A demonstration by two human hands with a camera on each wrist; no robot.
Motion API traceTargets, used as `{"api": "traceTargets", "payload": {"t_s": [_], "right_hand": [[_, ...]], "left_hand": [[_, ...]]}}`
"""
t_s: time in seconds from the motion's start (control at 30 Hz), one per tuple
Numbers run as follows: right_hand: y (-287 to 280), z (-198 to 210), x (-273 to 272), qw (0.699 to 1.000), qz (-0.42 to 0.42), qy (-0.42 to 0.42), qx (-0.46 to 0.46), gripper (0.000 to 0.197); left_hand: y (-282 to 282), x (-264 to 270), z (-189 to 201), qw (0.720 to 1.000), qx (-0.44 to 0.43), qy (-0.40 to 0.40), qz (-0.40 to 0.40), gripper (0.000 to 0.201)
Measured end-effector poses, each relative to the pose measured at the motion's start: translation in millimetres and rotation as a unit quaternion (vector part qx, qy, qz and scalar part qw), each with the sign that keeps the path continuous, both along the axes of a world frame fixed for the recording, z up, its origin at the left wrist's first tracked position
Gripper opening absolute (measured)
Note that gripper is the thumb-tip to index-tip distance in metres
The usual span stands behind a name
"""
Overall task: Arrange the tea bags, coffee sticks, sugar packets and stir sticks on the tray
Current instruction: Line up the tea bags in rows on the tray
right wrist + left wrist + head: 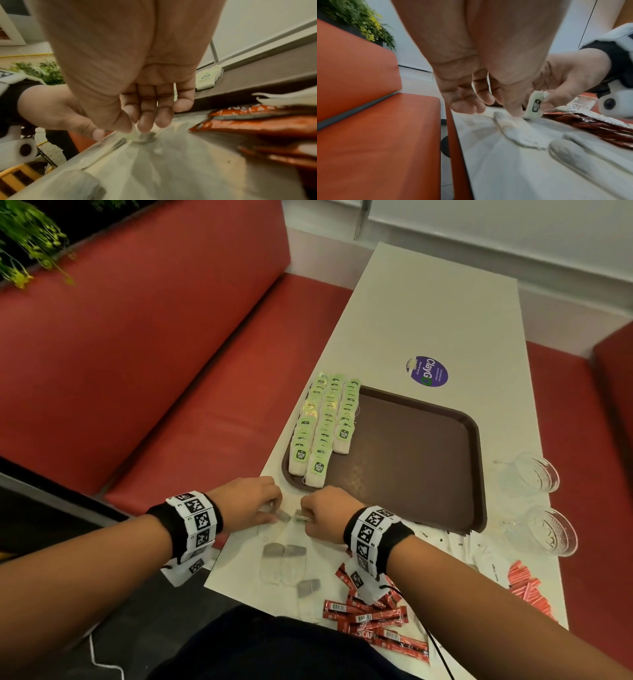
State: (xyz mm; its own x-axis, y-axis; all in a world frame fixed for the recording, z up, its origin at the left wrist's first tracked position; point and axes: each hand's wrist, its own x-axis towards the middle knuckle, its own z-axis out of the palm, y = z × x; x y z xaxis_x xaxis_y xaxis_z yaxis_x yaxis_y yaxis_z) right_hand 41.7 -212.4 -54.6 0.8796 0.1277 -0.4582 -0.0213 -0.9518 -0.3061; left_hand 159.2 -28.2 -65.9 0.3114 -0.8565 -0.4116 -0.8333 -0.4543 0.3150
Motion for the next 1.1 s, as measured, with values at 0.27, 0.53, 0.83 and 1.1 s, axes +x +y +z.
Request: {"api": "traceTargets", "payload": {"t_s": [0.27,0.53,0.83,1.1], "right_hand": [[-8.2,6.8,-1.6,0.991,-0.068,-0.067,0.094,0.030],[-20.5,14.0,-3.8,0.968,-0.162,-0.080,0.173,0.021],[-32.8,14.8,0.7,0.951,-0.160,-0.192,0.179,0.014],[-55.7,18.1,-0.8,0.924,-0.257,-0.206,0.194,0.004]], "left_hand": [[-16.4,0.8,-6.9,0.999,0.022,-0.015,-0.035,0.017],[-38.1,17.9,20.8,0.994,-0.074,0.065,0.052,0.013],[-69.4,8.0,37.7,0.975,-0.150,0.133,0.098,0.013],[-84.6,15.3,45.0,0.966,-0.236,0.088,0.060,0.031]]}}
